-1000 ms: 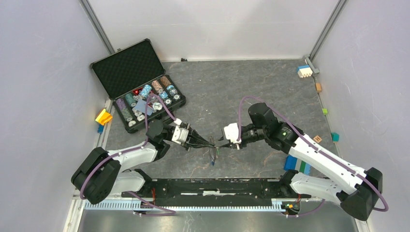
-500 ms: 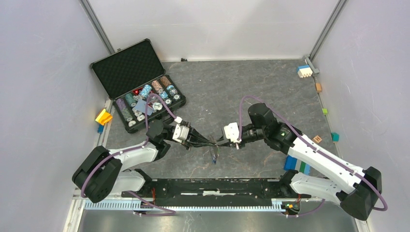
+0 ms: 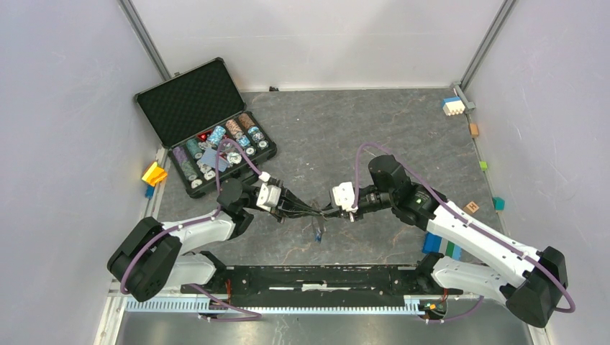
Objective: Put the keys on the keyring
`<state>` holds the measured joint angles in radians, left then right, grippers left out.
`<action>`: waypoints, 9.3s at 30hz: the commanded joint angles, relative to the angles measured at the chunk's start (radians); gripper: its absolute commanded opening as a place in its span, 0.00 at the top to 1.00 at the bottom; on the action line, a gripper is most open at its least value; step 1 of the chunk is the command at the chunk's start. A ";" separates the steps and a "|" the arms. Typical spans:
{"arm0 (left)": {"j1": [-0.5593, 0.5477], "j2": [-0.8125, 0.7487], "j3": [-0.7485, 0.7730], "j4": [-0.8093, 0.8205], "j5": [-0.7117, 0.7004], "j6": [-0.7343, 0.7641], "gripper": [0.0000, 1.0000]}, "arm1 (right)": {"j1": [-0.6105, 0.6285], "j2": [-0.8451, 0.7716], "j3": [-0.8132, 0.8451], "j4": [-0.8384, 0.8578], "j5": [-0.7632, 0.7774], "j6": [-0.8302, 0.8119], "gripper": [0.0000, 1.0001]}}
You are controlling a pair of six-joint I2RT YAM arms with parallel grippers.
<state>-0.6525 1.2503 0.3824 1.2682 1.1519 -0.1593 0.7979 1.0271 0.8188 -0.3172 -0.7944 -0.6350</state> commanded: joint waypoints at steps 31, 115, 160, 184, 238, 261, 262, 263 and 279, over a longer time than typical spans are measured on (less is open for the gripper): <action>-0.006 0.007 0.006 0.072 -0.060 -0.036 0.98 | 0.003 -0.008 -0.017 0.095 0.005 0.059 0.94; 0.011 -0.034 0.057 -0.419 -0.053 0.411 0.77 | 0.067 0.063 0.197 -0.239 0.350 -0.018 1.00; 0.009 -0.010 0.019 -0.316 -0.173 0.457 0.70 | 0.185 0.271 0.398 -0.387 0.552 0.004 1.00; 0.007 0.006 0.033 -0.299 -0.173 0.414 0.80 | 0.185 0.279 0.390 -0.373 0.521 0.009 1.00; 0.005 -0.003 -0.005 0.015 -0.112 0.050 0.98 | -0.024 -0.008 0.095 -0.153 0.027 -0.029 0.67; 0.005 -0.025 -0.004 0.032 -0.046 0.041 0.98 | -0.023 0.047 0.070 -0.107 0.018 -0.004 0.93; 0.005 -0.024 -0.004 0.033 -0.044 0.041 0.98 | -0.023 0.049 0.069 -0.105 0.017 -0.001 0.94; 0.005 -0.025 -0.004 0.033 -0.042 0.043 0.98 | -0.023 0.051 0.069 -0.102 0.014 0.002 0.93; -0.003 -0.021 -0.002 0.039 -0.026 0.039 0.98 | 0.018 0.090 0.085 -0.066 0.017 0.014 0.88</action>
<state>-0.6460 1.2472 0.3523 1.2312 1.1110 -0.0895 0.8028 1.1103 0.8890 -0.4255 -0.7689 -0.6289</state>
